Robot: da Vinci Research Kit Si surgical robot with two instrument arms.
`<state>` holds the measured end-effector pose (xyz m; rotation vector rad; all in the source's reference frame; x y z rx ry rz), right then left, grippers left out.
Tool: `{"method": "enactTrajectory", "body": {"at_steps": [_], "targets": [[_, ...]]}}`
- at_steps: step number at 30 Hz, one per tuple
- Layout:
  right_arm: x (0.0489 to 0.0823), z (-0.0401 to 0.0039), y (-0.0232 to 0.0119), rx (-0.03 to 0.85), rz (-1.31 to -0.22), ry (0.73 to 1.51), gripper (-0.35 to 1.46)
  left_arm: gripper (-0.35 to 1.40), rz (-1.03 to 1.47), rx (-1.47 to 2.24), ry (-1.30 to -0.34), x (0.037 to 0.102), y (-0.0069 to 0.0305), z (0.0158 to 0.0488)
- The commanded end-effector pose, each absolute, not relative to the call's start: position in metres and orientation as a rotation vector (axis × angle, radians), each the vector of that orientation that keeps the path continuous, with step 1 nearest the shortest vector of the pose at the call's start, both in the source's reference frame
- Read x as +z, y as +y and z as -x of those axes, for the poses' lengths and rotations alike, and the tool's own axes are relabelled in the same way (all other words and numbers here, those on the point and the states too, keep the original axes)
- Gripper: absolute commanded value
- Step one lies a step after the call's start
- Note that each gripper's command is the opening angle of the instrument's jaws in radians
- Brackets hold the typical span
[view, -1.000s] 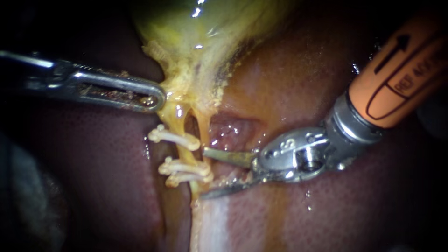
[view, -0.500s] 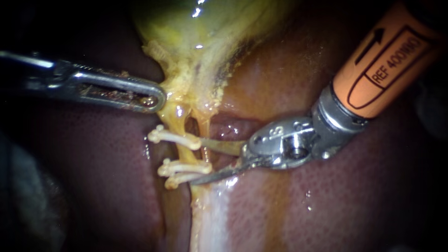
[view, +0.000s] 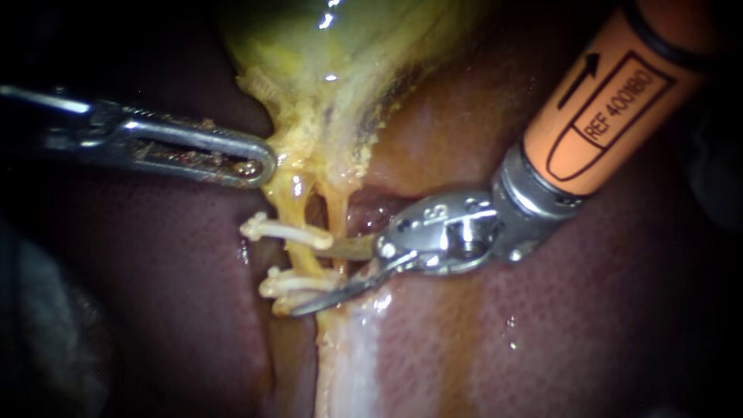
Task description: Go to the cutting position left tube
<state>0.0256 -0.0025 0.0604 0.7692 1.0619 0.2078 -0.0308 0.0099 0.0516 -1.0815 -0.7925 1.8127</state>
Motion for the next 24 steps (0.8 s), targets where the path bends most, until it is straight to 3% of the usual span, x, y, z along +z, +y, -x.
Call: {"method": "enactTrajectory", "body": {"at_steps": [1, 12, 24], "targets": [[0.0605, -0.0259, -0.0027, 0.236, -0.758, 1.059, 1.37, -0.35, 1.081, 1.813, -0.792, 0.0516, 0.0099, 0.0307], [0.0618, -0.0285, -0.0039, 0.395, -0.838, 1.040, 1.40, -0.35, 1.081, 1.812, -0.791, 0.0516, 0.0099, 0.0309], [0.0589, -0.0298, -0.0034, 0.439, -0.883, 1.114, 1.42, -0.35, 1.081, 1.812, -0.791, 0.0516, 0.0099, 0.0310]]}}
